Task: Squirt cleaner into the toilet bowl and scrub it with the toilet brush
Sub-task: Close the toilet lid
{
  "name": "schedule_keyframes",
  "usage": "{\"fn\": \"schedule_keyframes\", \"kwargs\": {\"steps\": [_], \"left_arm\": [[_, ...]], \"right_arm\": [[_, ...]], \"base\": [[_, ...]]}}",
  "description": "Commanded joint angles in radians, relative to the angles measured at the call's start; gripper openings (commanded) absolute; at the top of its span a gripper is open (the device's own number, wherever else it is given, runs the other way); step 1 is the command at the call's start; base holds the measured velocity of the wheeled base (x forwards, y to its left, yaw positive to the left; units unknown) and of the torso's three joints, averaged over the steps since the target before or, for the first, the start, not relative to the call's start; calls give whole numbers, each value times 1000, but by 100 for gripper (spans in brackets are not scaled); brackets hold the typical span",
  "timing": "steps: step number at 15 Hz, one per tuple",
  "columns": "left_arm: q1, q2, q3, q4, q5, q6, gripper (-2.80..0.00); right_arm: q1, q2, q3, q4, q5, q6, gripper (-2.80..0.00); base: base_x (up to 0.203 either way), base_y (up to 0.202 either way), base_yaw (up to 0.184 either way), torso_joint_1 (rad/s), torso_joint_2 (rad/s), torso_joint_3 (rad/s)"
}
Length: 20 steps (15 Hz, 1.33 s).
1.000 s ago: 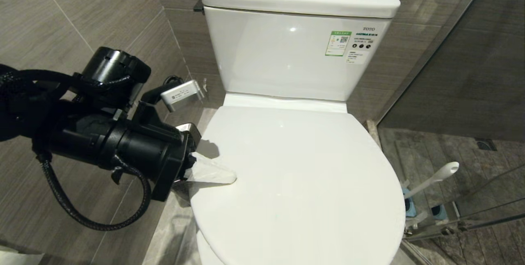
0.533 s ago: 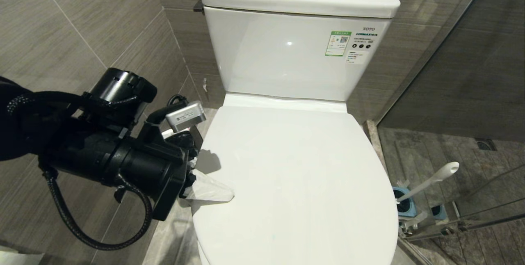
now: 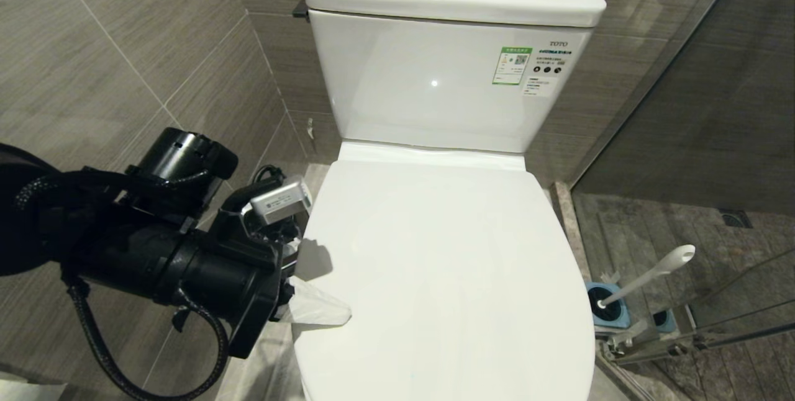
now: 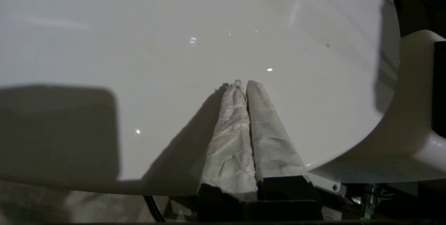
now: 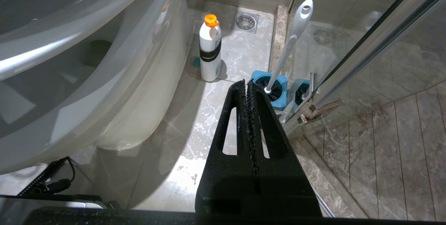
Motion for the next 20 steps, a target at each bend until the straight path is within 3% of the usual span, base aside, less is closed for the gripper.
{"fn": "schedule_keyframes", "kwargs": {"steps": [1, 4, 5, 8, 9, 12, 20], "left_arm": [[31, -35, -59, -5, -17, -1, -280], [96, -60, -191, -38, -19, -57, -280], [109, -63, -246, -39, -19, -112, -280], [142, -88, -384, -30, -13, -387, -280], [165, -110, -405, -28, 0, -431, -280], [201, -162, -418, -28, 93, -445, -280], [193, -220, -417, 53, 278, -443, -280]], "right_arm": [[0, 1, 0, 0, 0, -1, -280], [0, 1, 1, 0, 0, -1, -280], [0, 1, 0, 0, 0, -1, -280], [0, 1, 0, 0, 0, -1, -280], [0, 1, 0, 0, 0, -1, -280], [0, 1, 0, 0, 0, -1, -280], [0, 1, 1, 0, 0, -1, -280]], "base": [[0, 0, 0, 0, 0, 0], [0, 0, 0, 0, 0, 0], [0, 0, 0, 0, 0, 0], [0, 0, 0, 0, 0, 0], [0, 0, 0, 0, 0, 0], [0, 0, 0, 0, 0, 0], [0, 0, 0, 0, 0, 0]]}}
